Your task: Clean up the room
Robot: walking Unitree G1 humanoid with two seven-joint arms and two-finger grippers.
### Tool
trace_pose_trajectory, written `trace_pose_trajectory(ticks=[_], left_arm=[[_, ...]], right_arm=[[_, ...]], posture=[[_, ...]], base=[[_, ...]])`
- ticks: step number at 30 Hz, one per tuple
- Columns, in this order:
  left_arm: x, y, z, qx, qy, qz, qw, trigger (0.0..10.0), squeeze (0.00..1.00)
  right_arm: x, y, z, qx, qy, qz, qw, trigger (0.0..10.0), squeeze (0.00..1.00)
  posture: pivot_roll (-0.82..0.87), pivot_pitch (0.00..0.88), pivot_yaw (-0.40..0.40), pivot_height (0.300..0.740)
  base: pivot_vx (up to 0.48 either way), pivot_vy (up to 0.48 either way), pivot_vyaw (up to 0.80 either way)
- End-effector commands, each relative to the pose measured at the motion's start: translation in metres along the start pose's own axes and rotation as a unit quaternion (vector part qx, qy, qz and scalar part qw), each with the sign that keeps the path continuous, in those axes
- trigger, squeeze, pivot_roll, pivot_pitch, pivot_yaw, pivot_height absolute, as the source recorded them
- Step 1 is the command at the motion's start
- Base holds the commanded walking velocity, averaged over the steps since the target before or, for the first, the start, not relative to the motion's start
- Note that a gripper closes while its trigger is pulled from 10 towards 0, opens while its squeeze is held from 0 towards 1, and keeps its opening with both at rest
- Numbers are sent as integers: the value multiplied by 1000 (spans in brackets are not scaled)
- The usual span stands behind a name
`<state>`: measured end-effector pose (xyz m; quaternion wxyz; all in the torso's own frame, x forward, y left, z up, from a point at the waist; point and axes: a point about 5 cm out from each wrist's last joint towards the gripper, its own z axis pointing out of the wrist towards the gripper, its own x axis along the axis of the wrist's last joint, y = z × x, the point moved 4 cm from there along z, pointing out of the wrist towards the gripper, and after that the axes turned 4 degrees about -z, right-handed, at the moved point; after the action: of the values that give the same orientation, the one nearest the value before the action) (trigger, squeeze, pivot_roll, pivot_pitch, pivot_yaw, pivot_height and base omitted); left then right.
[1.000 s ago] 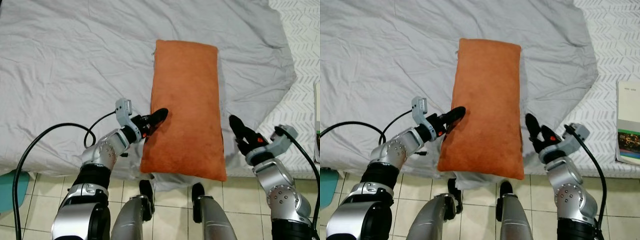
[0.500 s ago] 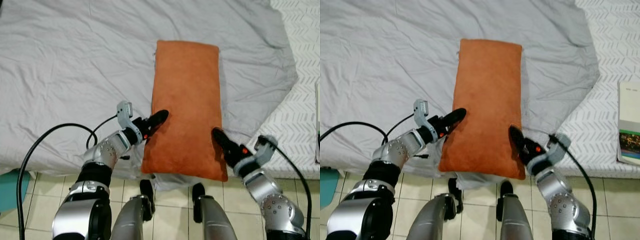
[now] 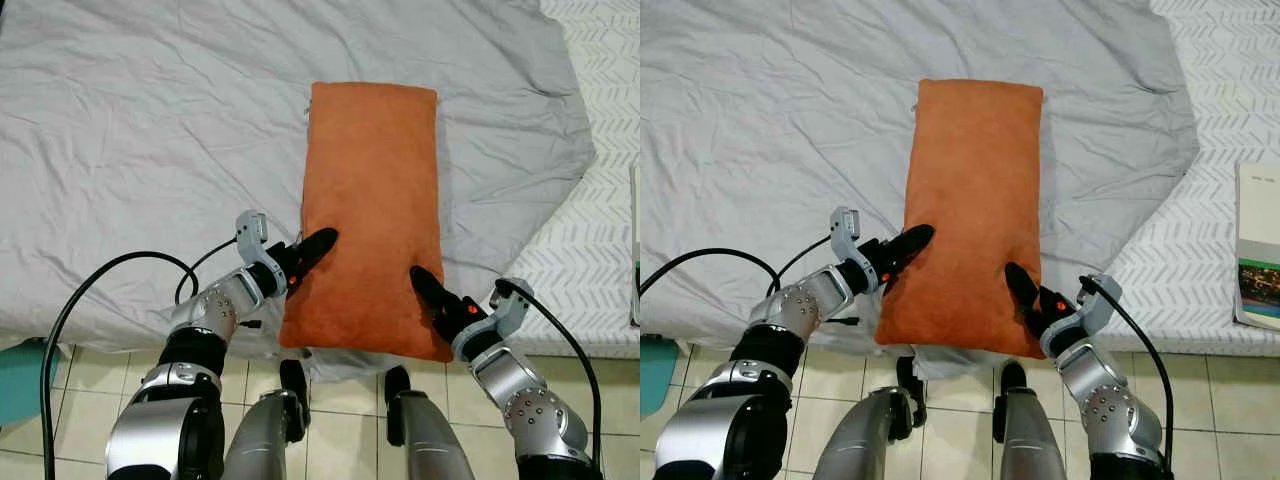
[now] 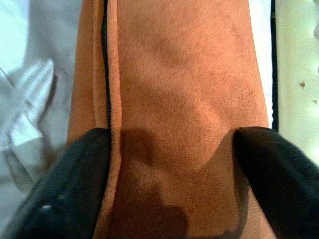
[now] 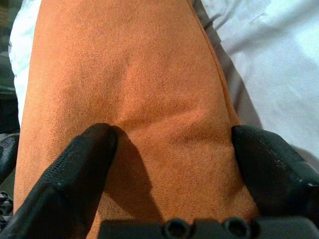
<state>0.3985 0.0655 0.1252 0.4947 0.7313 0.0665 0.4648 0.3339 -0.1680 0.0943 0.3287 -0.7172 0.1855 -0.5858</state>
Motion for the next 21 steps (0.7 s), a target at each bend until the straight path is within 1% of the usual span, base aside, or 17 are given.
trace_pose_trajectory(ticks=[1, 4, 5, 6, 7, 8, 10, 13, 14, 15, 16, 19, 20, 21], left_arm=[[-52, -18, -2, 40, -78, -66, 994, 0, 0], [-56, -21, -2, 50, -80, -71, 993, 0, 0], [-58, -21, -2, 49, -82, -70, 993, 0, 0], [-60, -21, -2, 46, -83, -73, 993, 0, 0], [-60, -21, -2, 46, -83, -73, 993, 0, 0], [-62, -25, -4, 58, -81, -75, 992, 0, 0], [-62, -28, -6, 62, -79, -76, 992, 0, 0], [-61, -33, -9, 69, -79, -66, 992, 0, 0], [-61, -35, -10, 75, -79, -59, 992, 0, 0], [-60, -38, -12, 80, -81, -41, 993, 0, 0], [-61, -39, -12, 80, -81, -37, 993, 0, 0], [-60, -44, -16, 90, -84, -6, 992, 0, 0], [-60, -44, -16, 90, -84, -6, 992, 0, 0], [-61, -48, -18, 99, -93, 33, 990, 0, 0]], right_arm=[[-32, -5, 3, 10, -48, 12, 999, 10000, 0], [-35, -5, 3, 8, -51, 11, 999, 10000, 0], [-38, -1, 4, -5, -55, 10, 998, 0, 0], [-45, 4, 3, -18, -65, -1, 998, 0, 0], [-45, 4, 3, -18, -65, -1, 998, 0, 0], [-51, 4, 2, -22, -71, 4, 997, 0, 0], [-53, 5, 2, -24, -72, 6, 997, 0, 0], [-58, 8, 1, -30, -76, 10, 997, 0, 0], [-60, 9, 1, -31, -77, 10, 997, 0, 0], [-63, 10, 1, -32, -81, 9, 996, 0, 0], [-63, 10, 1, -32, -81, 9, 996, 0, 0], [-66, 9, 1, -33, -82, 6, 996, 0, 0], [-66, 9, 1, -33, -82, 6, 996, 0, 0], [-68, 11, 1, -37, -85, 1, 996, 0, 0]], posture=[[-42, 545, 127, 740], [-42, 545, 127, 740], [-45, 546, 126, 740], [-43, 546, 126, 740], [-43, 546, 126, 740], [-40, 547, 126, 740], [-40, 547, 126, 740], [-40, 543, 123, 740], [-40, 542, 123, 740], [-41, 536, 121, 740], [-43, 532, 120, 740], [-44, 530, 118, 740], [-44, 530, 118, 740], [-46, 530, 115, 740]], base=[[0, 0, 0], [0, 0, 0], [0, 0, 0], [0, 0, 0], [0, 0, 0], [0, 0, 0], [0, 0, 0], [0, 0, 0], [0, 0, 0], [0, 0, 0], [0, 0, 0], [0, 0, 0], [0, 0, 0], [0, 0, 0]])
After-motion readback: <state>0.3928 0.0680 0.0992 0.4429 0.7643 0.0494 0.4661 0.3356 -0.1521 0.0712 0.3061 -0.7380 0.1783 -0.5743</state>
